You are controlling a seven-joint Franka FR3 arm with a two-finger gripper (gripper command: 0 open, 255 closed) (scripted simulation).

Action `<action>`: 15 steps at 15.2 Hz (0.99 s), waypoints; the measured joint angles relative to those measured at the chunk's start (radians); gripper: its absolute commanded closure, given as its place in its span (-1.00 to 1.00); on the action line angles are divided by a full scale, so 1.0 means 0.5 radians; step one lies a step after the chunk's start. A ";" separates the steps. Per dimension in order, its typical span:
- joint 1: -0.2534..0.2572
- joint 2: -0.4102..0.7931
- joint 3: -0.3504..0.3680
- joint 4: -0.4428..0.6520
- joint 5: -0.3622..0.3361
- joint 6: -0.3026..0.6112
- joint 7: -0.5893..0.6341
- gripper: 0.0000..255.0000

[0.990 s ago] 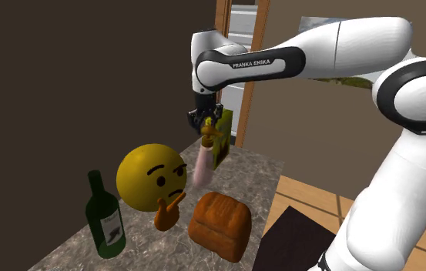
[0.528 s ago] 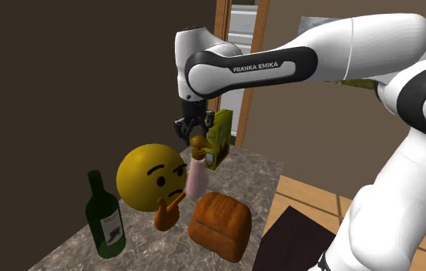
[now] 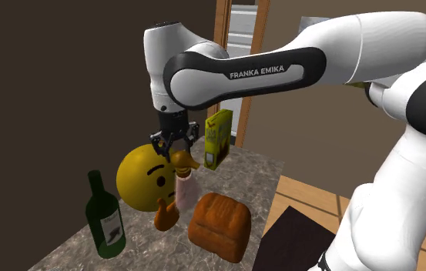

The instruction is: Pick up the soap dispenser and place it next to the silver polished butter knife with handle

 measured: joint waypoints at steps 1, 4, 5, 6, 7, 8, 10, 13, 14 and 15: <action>0.024 0.024 0.026 0.023 -0.006 -0.008 0.051 1.00; 0.100 0.094 0.102 0.119 -0.023 -0.062 0.200 1.00; 0.128 0.124 0.128 0.150 -0.032 -0.072 0.253 1.00; 0.156 0.165 0.152 0.206 -0.045 -0.099 0.304 1.00; 0.186 0.192 0.177 0.250 -0.054 -0.126 0.357 1.00; 0.215 0.216 0.200 0.266 -0.063 -0.130 0.410 1.00; 0.269 0.268 0.241 0.334 -0.082 -0.166 0.500 1.00; 0.364 0.391 0.297 0.479 -0.132 -0.226 0.644 1.00; 0.401 0.440 0.314 0.546 -0.152 -0.257 0.692 1.00; 0.440 0.499 0.329 0.608 -0.178 -0.274 0.741 1.00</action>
